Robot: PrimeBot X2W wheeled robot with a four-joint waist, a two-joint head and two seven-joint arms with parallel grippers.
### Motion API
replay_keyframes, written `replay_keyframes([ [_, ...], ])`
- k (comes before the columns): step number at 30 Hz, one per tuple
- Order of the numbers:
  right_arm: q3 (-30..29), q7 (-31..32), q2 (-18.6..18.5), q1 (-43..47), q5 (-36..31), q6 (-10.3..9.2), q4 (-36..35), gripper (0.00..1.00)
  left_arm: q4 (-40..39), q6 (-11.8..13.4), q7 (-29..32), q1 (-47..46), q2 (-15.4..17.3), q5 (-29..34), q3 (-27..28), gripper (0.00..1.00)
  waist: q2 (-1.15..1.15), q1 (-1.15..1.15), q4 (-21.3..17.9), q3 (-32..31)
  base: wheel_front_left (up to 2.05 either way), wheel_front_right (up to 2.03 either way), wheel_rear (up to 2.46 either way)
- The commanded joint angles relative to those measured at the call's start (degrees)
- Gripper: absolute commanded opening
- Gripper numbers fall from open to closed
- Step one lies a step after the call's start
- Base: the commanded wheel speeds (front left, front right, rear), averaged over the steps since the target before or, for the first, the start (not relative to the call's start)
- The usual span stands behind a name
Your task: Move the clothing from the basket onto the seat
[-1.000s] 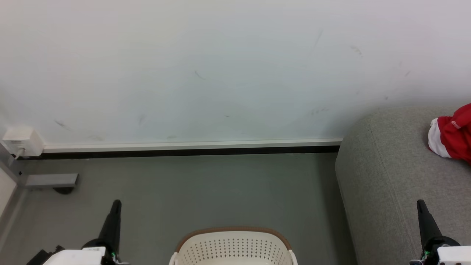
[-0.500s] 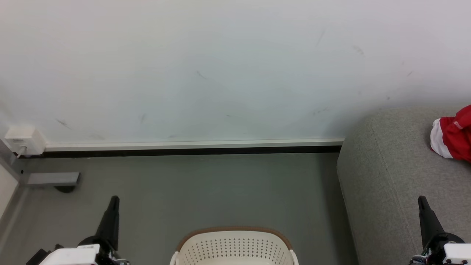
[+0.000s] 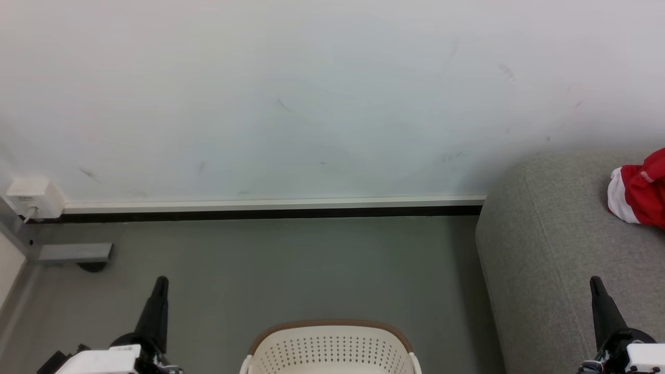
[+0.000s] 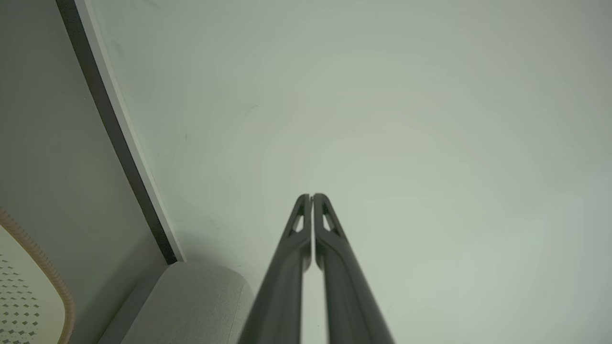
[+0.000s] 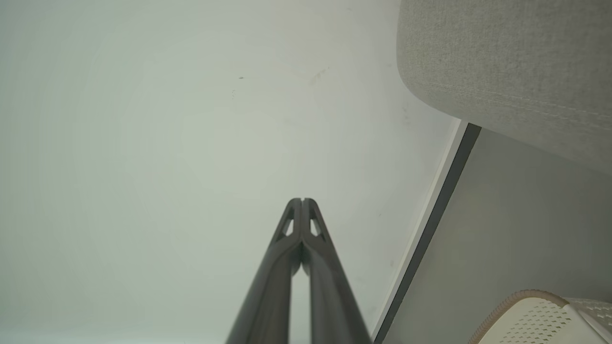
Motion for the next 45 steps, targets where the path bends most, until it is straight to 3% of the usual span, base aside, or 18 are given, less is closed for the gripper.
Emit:
replay_keyframes([
  [1, -0.3, -0.1, 0.0, -0.7, -0.1, -0.14, -0.3, 0.0, -0.2, -0.3, 0.2, -0.4, 0.1, -0.8, 0.2, 0.0, 0.0, 0.0, 0.0, 0.0, 0.0, 0.0, 0.0],
  [45, -0.5, 0.1, 0.1, -0.7, -0.3, -0.14, -0.3, 0.0, -0.2, -0.3, 0.2, -0.4, 0.1, -0.8, 0.1, 0.0, 0.0, 0.0, 0.0, 0.0, 0.0, 0.0, 0.0],
])
